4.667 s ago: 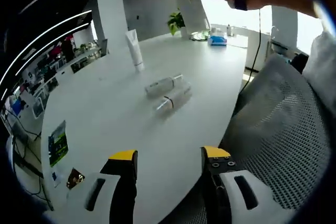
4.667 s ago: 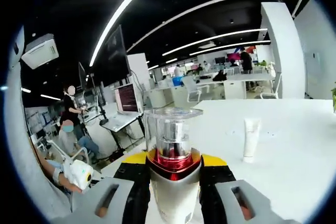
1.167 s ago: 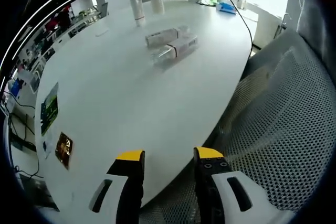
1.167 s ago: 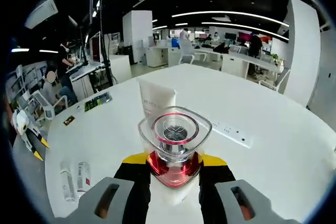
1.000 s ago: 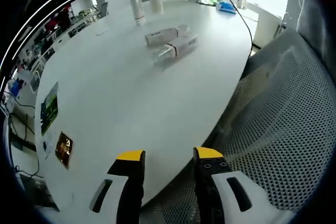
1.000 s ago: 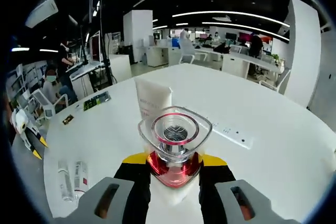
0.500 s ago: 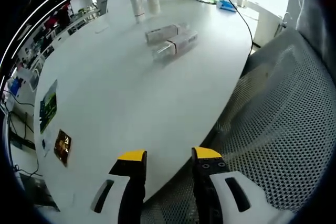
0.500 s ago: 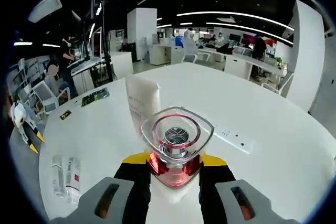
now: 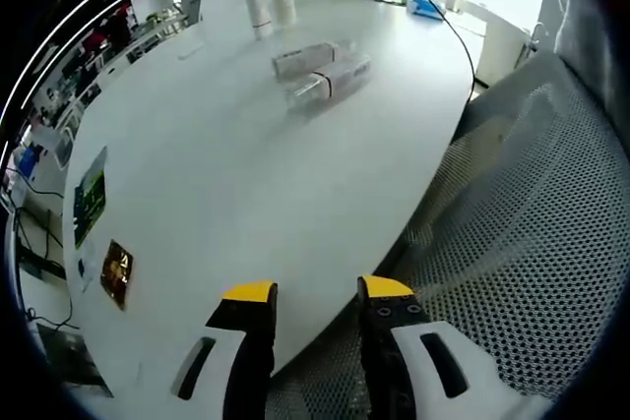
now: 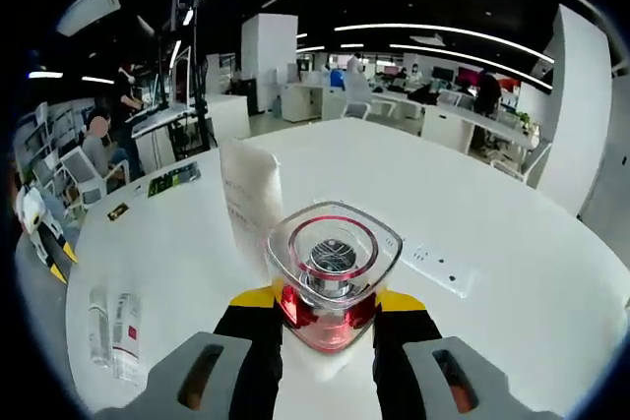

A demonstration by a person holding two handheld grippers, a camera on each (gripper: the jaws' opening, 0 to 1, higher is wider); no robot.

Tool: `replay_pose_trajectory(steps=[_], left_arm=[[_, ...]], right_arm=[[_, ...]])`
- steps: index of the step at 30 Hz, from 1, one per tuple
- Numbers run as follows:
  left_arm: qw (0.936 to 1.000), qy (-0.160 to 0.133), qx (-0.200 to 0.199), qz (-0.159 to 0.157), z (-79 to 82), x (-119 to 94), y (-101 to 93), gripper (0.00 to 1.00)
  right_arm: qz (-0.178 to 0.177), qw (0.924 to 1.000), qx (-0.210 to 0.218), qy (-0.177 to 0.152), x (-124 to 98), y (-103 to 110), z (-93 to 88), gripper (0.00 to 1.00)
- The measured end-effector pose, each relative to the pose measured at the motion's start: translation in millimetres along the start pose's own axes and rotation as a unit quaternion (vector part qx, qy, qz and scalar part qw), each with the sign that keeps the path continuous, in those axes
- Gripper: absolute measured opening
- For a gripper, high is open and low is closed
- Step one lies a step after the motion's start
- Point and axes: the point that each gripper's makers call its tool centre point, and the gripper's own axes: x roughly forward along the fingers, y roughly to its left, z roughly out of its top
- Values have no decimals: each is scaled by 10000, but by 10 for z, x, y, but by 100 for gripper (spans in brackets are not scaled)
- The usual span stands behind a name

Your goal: Arrange the skincare products in the storage area until every visible bottle or jar stands upright without overlapping.

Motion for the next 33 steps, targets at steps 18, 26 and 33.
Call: replay_pose_trajectory(steps=[18,26,33], left_arm=[[10000,68,29,33,-30,7,13,26],[10000,82,44,23,-37,10,7,25],[10000,80,49,29,-36,11,11,25]], right_arm=[[157,9999,-15,-23,27,19,-24,31],[299,9995,57,19,32,19,-21,34],[379,9991,132,125,22,16,-66,40]])
